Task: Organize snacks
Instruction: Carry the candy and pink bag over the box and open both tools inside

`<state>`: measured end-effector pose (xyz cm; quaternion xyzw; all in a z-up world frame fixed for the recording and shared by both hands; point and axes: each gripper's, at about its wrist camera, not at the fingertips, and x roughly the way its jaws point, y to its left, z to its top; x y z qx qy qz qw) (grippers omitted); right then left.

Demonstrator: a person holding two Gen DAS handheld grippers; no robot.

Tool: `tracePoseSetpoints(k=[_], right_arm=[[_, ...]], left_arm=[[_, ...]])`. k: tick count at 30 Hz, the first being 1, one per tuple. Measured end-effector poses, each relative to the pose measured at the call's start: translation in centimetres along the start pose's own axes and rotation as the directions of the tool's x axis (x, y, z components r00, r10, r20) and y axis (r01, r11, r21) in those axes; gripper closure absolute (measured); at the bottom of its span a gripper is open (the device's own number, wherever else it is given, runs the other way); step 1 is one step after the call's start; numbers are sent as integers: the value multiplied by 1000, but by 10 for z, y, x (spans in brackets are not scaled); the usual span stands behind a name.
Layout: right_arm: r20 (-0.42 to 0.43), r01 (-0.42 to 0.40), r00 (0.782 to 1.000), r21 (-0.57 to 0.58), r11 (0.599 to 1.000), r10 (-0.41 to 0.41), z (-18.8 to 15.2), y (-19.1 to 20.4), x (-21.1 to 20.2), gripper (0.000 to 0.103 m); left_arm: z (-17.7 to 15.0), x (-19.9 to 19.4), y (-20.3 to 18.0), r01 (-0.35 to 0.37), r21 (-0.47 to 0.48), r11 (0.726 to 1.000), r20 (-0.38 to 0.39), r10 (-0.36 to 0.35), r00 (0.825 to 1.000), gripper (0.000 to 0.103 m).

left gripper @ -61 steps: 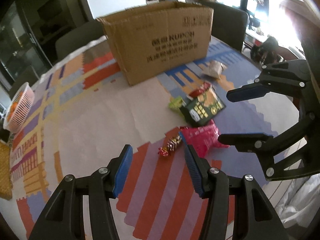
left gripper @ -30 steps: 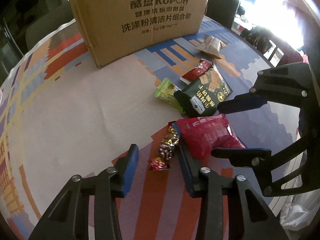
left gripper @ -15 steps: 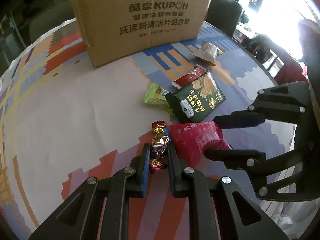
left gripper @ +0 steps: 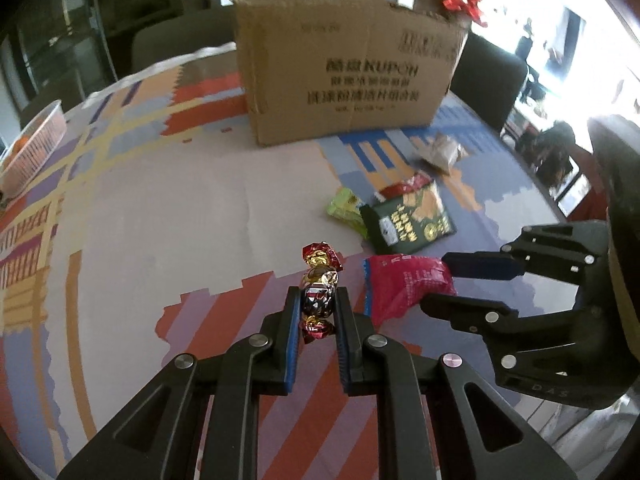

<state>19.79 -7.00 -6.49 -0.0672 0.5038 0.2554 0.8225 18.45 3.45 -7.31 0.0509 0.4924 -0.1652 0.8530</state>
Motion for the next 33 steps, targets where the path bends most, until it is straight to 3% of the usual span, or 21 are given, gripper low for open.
tracePoseSetpoints(k=[8,18,33], right_arm=[[73,18,997,26,1000,-19,3,-3,-23,71],[184,31,982,113,993,-52,21,-18,-50,71],[358,82,922,193,978,-148,57,-47,-100,71]], left_arm=[[6,-23,0,-18,-82,997,82,25,996,86],[30,-42,-10,-18,-93,995,163,33,986,86],[87,-68,-22,-19,-64,998,294,37,955,86]])
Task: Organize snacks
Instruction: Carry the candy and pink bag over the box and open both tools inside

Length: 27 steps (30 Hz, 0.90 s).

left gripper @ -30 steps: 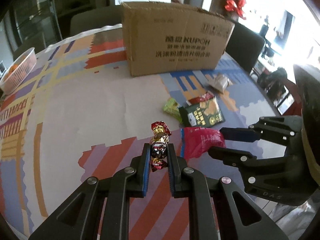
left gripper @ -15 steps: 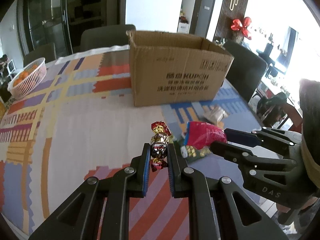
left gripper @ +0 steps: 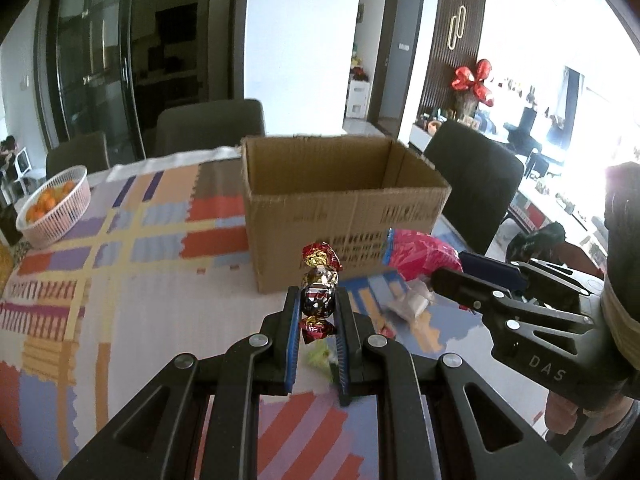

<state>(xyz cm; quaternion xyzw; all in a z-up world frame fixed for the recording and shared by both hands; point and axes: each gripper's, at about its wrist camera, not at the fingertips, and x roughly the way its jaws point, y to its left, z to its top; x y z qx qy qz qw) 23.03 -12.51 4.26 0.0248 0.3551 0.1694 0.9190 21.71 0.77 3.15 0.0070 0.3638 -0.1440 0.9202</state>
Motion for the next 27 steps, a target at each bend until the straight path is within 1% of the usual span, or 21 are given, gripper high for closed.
tracePoseSetpoints(k=[7,13,20,27], right_arm=[[73,31,997,17,999,-32,29,-13,-7,71],[121,65,990,21,998,-67,56,-27,-8,71],[151,97,984,9,995,-97,81,-33,-3,71],[149,121,981,17,993,-122,102,-46,16,71]], left_arm=[[32,5,-5,15,5,1000,37,-15,999,86],[58,11,-7,10,10,1000,55,-10,998,86],[87,24,-4,16,11,1000,63,-17,998,86],[108,52,2,20,3,1000,31,-21,999,86]])
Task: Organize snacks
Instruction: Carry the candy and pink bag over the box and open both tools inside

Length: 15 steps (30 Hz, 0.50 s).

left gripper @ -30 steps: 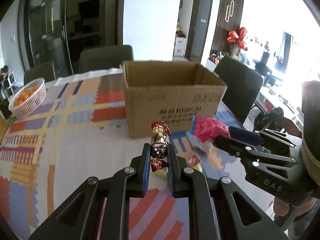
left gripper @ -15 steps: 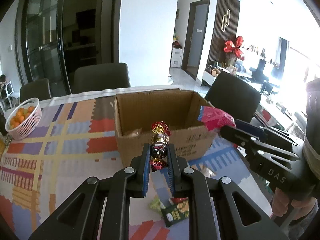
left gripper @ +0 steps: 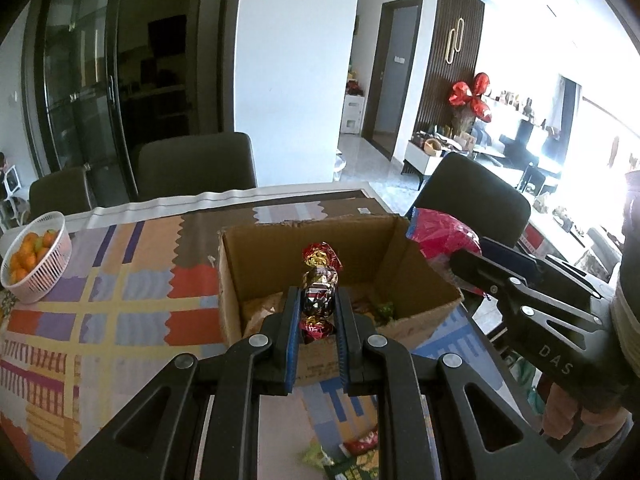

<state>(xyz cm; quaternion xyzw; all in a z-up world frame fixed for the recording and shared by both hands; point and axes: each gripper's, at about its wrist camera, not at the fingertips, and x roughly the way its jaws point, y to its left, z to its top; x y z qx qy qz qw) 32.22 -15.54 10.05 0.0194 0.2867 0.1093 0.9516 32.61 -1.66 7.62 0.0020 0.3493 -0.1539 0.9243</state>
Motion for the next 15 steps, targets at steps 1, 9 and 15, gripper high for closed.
tracePoseSetpoints(k=[1,9,15], right_arm=[[-5,4,1000,-1,1000,-4,1,0,5,71],[-46,26,999,-8,1000,-26,4,-10,32,71],[-72,33,997,0,999,-33,2,-16,47,71]], left_arm=[[2,6,2,-2,-4,1000,-9,2,1000,86],[8,38,7,-7,-9,1000,-67,7,998,86],[12,56,8,-35,-15,999,-99,33,995,68]])
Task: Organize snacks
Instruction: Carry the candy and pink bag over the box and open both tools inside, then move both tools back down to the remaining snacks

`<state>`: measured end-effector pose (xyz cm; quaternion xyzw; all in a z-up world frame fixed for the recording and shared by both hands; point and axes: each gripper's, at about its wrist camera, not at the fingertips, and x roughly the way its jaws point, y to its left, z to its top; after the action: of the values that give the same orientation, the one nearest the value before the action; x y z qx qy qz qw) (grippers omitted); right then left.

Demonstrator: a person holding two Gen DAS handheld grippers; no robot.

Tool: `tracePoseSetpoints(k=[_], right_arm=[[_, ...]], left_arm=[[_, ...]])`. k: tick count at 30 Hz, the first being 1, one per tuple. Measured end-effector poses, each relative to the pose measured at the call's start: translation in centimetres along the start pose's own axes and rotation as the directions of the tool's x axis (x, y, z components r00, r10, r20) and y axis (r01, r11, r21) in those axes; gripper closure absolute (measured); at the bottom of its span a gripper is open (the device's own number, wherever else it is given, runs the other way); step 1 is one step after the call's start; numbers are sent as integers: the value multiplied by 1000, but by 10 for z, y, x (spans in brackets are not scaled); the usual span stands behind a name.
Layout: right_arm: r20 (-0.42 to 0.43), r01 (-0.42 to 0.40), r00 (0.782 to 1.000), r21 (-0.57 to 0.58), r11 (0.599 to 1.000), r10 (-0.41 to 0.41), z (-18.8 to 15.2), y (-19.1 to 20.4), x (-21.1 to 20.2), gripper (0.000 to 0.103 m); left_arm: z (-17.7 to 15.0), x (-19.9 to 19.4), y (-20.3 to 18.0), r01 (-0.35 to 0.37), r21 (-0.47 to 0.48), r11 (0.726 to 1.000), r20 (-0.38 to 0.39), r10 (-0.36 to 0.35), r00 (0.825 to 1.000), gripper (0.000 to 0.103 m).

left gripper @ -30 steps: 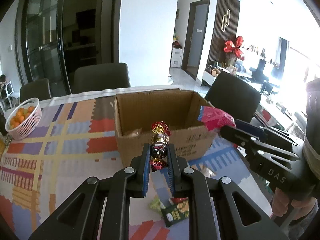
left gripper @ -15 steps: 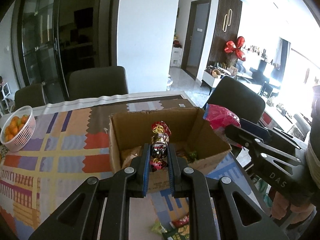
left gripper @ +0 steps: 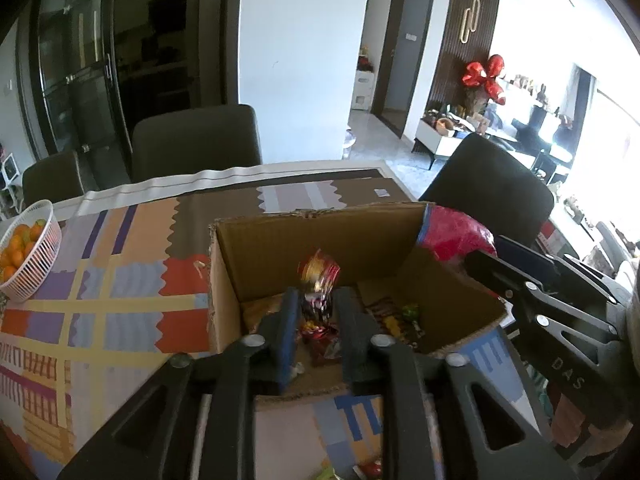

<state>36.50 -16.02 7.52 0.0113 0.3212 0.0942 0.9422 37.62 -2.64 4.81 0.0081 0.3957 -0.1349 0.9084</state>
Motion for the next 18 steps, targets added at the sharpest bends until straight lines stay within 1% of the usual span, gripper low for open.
tracePoseSetpoints(k=[1,3,4,9,14,18], right_arm=[[-7,7,1000,-2,1000,-7,0,0,3,71],[-21,17,1000,6,1000,-17,-1,-1,5,61],[-27,21,999,12,1000,-21,-2,-1,5,55],[-24,21,1000,-3,1000,-21,-13,2,-7,54],[0,-6,1000,-18,1000,6,-28,10,-31,50],[10,-18,1000,-22,1000,19,-38,16,-45,48]], left_arm=[[-1,0,0,-8,-1,1000,-6,8,1000,59],[-5,-5,-1,-7,5,1000,11,7,1000,58],[-8,-9,-3,-16,14,1000,18,16,1000,57],[-26,-28,-8,-50,36,998,47,48,998,54],[-42,-43,-9,-41,38,998,58,39,998,54],[-57,-55,-12,-43,36,998,63,41,997,54]])
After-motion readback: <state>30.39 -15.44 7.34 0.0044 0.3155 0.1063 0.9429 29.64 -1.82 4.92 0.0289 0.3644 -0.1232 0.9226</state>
